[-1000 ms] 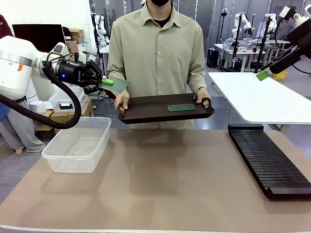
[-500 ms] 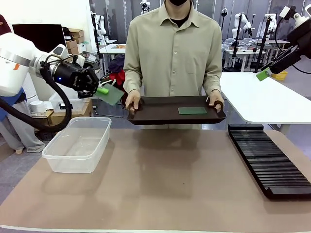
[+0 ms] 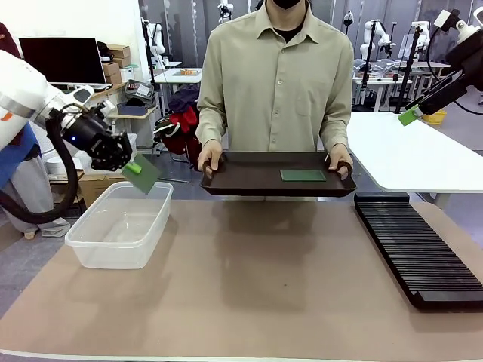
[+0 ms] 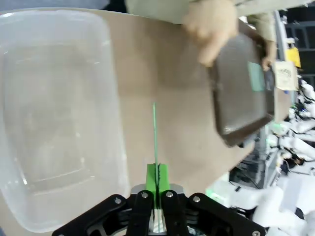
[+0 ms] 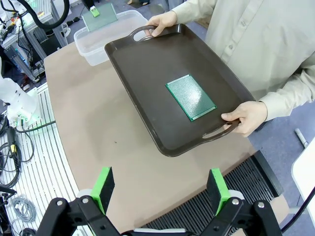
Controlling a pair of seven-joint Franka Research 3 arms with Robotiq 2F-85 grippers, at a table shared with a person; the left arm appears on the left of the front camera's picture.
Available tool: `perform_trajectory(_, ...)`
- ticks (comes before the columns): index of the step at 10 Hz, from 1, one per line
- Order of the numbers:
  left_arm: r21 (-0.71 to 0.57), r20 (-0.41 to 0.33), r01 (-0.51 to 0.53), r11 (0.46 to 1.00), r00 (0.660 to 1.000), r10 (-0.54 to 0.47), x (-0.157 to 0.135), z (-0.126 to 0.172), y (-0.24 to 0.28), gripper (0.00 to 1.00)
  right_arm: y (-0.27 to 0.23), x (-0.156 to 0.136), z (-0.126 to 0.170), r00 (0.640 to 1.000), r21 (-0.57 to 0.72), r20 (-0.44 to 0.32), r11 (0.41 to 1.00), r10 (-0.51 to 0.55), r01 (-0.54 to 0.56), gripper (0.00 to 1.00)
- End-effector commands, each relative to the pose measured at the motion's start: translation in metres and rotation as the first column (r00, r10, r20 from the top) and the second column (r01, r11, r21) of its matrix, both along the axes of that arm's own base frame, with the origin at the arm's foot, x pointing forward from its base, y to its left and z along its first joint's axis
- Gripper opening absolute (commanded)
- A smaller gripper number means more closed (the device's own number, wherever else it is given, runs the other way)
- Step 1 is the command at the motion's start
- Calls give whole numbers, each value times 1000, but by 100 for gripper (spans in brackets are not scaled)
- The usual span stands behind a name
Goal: Sort PCBs into racks and boxes based on the side picked up.
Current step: If the short side of the Blank PCB is picked up, insert it into the PCB Rack ; if the long side is picked up, place it in the Organizing box.
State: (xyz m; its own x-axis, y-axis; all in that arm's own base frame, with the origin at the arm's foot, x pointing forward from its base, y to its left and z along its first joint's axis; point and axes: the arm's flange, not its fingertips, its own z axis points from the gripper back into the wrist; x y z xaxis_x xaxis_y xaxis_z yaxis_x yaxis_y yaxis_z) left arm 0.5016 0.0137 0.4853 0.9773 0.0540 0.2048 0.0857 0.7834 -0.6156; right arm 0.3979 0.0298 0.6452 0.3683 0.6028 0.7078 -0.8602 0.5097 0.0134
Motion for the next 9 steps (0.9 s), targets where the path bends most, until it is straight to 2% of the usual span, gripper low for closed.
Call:
perform_trajectory(1, 96, -12, -63, 993, 998, 64, -8, -24, -7, 2, 1, 0, -1, 1000, 8, -3, 1000, 10, -10, 100)
perform_trajectory(3, 194, 11, -98, 976, 995, 97, -3, -51, 2, 2, 1, 0, -1, 1000, 8, -3, 1000, 10, -10, 100)
perform_trajectory(5, 235, 33, -106, 966, 994, 101, 1, -72, 3, 2, 1, 0, -1, 1000, 8, -3, 1000, 10, -10, 100)
perform_trajectory(7, 226, 66, -128, 966, 991, 115, 8, -92, 1, 2, 1, 0, -1, 1000, 8, -3, 1000, 10, -10, 100)
perform_trajectory(9, 215, 62, -121, 969, 992, 111, 18, -106, -1, 2, 1, 0, -1, 1000, 8, -3, 1000, 10, -10, 100)
